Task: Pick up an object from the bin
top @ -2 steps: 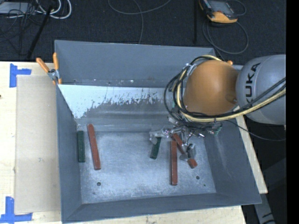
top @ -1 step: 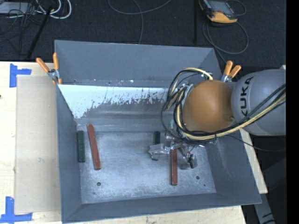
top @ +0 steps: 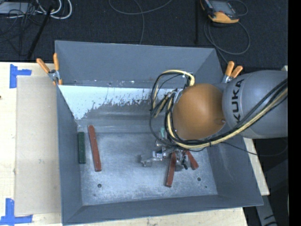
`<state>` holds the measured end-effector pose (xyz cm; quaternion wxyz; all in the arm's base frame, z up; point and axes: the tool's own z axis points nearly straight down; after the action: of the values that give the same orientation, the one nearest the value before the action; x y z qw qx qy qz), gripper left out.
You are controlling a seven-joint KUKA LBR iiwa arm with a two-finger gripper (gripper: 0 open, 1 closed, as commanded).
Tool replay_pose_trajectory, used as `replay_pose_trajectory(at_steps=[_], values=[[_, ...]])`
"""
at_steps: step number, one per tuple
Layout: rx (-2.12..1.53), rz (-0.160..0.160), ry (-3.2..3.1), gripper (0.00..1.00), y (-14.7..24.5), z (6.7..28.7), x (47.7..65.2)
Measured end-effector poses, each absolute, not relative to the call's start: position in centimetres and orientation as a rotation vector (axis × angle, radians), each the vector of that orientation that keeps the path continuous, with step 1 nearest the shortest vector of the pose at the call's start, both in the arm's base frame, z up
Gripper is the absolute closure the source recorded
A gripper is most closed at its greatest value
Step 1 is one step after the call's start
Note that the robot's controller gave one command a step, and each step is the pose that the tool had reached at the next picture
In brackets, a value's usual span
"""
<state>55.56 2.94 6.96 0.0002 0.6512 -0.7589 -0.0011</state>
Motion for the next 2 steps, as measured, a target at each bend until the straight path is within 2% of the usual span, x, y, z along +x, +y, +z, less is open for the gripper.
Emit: replay_pose_trajectory(at_steps=[1,2], values=[[2.04,-0.005,-2.389,1.0,2.93,7.08,55.59],[2.039,-0.005,-2.39,0.0,2.87,6.95,55.54]])
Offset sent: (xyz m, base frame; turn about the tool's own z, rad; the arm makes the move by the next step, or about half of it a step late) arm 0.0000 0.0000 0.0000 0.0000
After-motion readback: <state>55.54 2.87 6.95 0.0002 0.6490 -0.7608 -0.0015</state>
